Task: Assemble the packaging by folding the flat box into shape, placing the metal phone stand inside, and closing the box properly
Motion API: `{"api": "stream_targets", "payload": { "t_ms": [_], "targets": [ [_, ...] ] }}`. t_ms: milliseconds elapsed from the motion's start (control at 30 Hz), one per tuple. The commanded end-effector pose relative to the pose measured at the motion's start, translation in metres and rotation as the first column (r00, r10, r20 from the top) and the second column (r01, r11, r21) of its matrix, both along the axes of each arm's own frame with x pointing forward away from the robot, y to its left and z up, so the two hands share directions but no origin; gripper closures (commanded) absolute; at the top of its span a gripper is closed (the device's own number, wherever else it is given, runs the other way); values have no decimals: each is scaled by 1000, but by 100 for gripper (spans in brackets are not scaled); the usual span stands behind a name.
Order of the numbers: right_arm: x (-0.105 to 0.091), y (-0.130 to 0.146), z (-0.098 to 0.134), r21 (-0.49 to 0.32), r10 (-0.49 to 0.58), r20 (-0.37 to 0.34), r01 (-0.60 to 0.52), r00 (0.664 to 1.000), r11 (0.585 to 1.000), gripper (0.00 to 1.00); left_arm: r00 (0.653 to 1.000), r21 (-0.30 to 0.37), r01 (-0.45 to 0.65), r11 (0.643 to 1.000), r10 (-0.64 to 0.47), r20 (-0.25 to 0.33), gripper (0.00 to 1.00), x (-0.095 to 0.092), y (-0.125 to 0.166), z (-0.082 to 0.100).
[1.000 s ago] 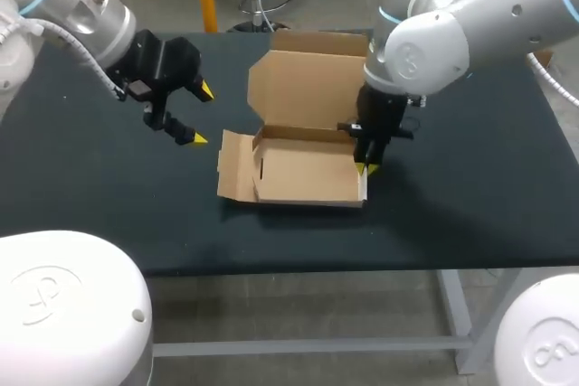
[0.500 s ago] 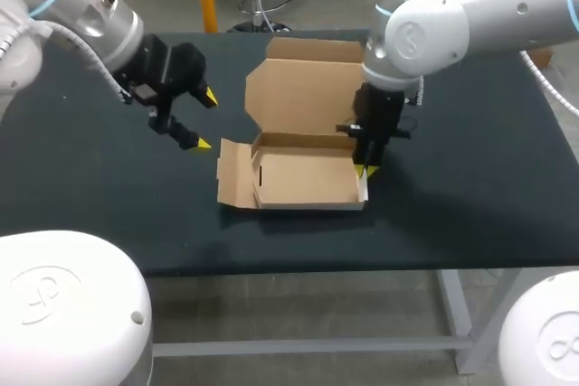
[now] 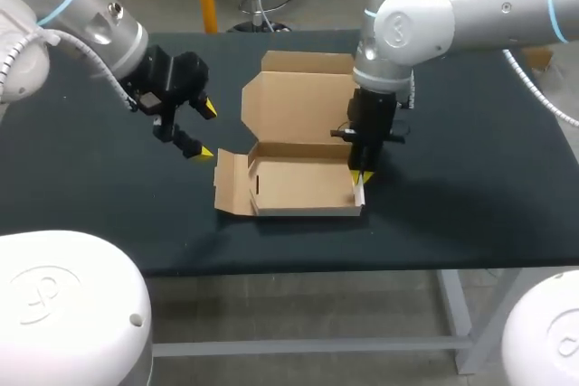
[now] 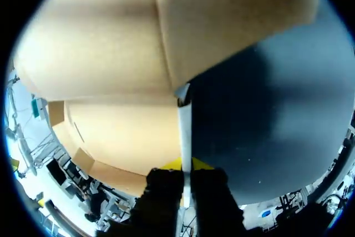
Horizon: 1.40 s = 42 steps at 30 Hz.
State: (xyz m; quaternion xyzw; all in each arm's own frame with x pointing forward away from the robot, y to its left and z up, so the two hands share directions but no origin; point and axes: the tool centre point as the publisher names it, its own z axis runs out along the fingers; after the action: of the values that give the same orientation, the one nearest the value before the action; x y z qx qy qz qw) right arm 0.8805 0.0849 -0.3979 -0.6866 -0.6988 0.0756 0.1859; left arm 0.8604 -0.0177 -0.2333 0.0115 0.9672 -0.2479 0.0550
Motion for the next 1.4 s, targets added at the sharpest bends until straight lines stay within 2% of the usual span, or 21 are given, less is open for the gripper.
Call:
{"api": "stream_targets", "payload": {
  "t_ms": [33, 333, 700, 833, 1133, 1400],
  "targets": [
    [2, -4, 0, 0, -3, -43, 3, 999, 1000, 100, 1000, -5, -16, 1000, 16, -2, 0, -4, 4, -4],
    [3, -4, -4, -7, 9, -75, -10, 997, 1000, 100, 1000, -14, -1, 1000, 1, -10, 0, -8, 4, -10],
    [5, -3, -8, -31, -3, -72, 1, 997, 1000, 100, 1000, -14, -1, 1000, 1, -10, 0, -8, 4, -10],
    [6, -3, -8, -40, -10, -58, 8, 998, 999, 96, 1000, -14, -1, 1000, 1, -10, 0, -8, 4, -10],
    [7, -3, -11, -51, -18, -3, 18, 1000, 999, 99, 1000, -14, -1, 1000, 1, -10, 0, -8, 4, -10],
    [9, -2, -13, -57, -4, 42, 7, 999, 998, 93, 1000, -14, -1, 1000, 1, -10, 0, -8, 4, -10]
  ]
}}
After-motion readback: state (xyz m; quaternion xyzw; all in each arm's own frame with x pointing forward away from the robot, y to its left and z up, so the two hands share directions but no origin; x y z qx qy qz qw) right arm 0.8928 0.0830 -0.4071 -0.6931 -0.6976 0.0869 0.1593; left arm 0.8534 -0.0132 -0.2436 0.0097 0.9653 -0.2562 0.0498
